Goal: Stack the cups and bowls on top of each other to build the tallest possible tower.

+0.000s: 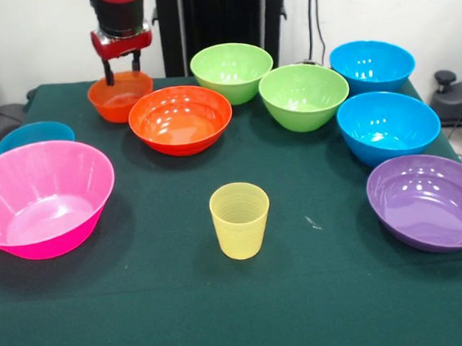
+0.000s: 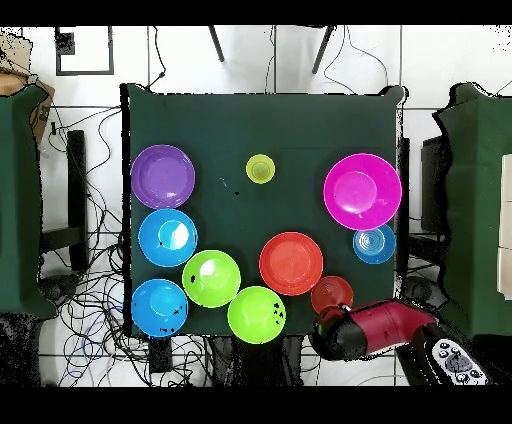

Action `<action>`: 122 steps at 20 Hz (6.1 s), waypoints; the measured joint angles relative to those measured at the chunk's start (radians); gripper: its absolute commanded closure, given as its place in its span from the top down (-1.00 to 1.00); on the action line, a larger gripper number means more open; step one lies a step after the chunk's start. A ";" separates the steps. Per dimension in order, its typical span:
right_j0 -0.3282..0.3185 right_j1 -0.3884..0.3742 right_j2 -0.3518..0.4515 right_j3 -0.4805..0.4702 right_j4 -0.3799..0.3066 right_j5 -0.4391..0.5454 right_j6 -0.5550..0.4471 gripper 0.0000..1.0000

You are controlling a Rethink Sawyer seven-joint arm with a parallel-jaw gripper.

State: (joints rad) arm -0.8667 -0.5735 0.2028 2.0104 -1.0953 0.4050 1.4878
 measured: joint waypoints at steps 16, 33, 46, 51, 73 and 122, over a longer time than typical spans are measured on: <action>-0.022 0.004 0.005 0.000 0.076 -0.023 0.000 1.00; -0.032 0.009 0.007 0.000 0.076 -0.041 0.000 1.00; -0.015 0.086 -0.010 0.000 0.076 -0.147 0.000 1.00; -0.008 0.108 -0.014 -0.001 0.076 -0.165 0.000 1.00; -0.010 0.095 -0.015 0.003 0.076 -0.166 0.000 -1.00; 0.054 -0.396 -0.052 0.139 0.406 -0.172 0.010 -1.00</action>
State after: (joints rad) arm -0.8130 -0.9692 0.1507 2.1494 -0.6896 0.2335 1.4977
